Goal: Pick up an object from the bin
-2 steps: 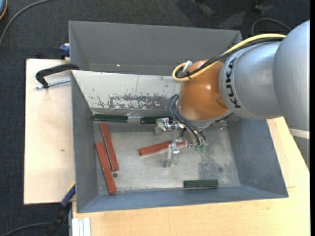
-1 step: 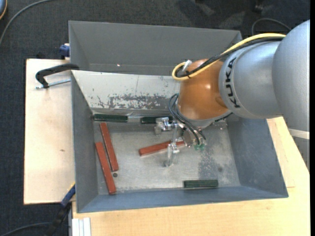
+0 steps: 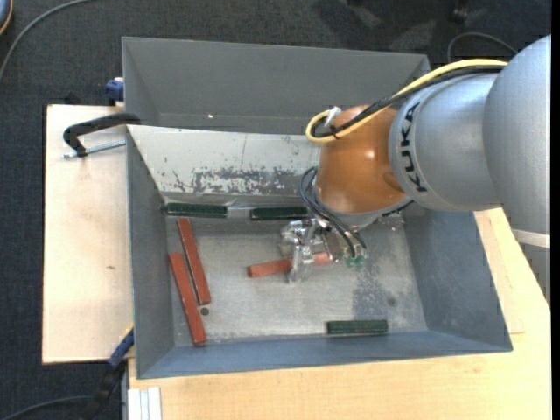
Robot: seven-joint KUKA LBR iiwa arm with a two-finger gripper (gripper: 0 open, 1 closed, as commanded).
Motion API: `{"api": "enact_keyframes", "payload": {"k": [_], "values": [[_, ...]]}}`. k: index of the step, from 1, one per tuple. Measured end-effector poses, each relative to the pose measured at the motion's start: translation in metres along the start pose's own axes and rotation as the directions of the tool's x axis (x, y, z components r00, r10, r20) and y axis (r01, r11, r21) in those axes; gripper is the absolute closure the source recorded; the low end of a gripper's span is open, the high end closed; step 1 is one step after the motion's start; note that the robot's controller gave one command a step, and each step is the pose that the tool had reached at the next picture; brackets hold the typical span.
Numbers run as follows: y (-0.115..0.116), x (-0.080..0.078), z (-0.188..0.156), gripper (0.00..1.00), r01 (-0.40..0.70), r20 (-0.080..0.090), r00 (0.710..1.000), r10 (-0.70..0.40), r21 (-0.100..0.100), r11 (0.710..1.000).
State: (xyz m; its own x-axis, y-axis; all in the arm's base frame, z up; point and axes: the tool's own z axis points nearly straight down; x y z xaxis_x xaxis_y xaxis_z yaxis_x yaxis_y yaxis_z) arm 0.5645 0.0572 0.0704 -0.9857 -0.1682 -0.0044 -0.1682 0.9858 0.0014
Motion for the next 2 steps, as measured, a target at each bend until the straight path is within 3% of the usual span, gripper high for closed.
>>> {"api": "enact_keyframes", "payload": {"k": [2], "values": [[0.001,-0.005,-0.078,1.00,-0.002,0.006,1.000,0.002,0.001,1.000]]}}
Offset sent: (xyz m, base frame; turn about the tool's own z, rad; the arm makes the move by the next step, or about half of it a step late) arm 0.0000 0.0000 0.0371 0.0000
